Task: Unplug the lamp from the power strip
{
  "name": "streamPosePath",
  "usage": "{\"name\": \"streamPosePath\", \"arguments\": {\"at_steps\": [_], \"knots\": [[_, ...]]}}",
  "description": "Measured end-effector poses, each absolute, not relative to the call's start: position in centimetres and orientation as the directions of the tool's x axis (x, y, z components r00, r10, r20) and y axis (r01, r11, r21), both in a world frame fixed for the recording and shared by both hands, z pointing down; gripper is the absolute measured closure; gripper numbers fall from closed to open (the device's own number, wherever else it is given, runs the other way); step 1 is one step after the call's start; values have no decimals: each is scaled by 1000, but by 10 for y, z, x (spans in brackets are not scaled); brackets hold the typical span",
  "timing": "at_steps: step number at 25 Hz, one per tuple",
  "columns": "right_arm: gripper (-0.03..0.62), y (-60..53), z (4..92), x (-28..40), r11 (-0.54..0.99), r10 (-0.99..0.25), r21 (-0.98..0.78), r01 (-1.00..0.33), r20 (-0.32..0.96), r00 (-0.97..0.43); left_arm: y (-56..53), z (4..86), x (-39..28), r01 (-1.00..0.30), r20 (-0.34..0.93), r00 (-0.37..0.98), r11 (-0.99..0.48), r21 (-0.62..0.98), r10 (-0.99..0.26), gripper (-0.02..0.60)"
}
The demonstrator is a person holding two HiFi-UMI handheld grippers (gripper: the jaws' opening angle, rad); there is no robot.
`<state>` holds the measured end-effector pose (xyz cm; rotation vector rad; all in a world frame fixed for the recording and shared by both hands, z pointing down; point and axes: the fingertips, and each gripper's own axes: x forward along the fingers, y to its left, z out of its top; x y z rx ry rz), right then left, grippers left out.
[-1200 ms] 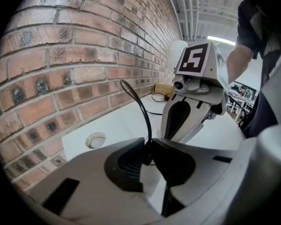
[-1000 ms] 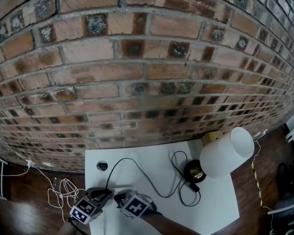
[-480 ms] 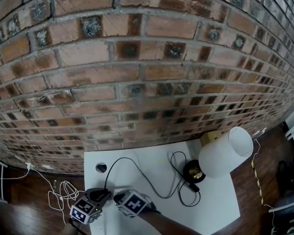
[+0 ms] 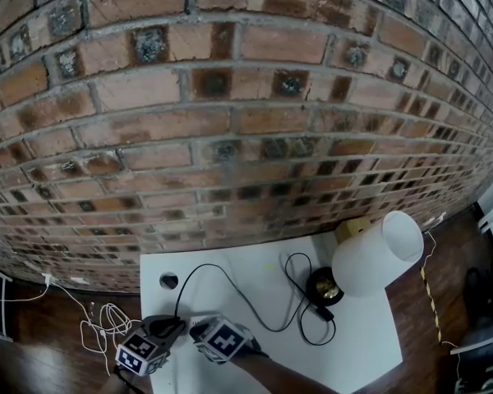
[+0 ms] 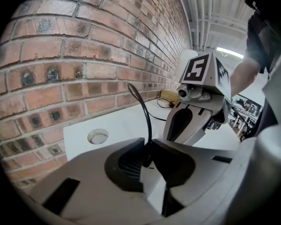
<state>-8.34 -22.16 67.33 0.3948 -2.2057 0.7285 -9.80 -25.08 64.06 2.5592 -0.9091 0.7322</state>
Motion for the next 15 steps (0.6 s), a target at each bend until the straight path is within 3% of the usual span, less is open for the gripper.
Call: {"name": "streamPosePath", "arguments": {"at_steps": [9, 15], "knots": [[597, -224, 672, -84, 769, -60, -390, -507, 746, -664, -261, 644, -105, -728, 560, 633, -657, 195, -535, 521], [597, -224, 671, -86, 753, -52, -417, -510, 734, -677, -259, 641, -106, -694, 553, 646, -707, 138, -526, 525]]}}
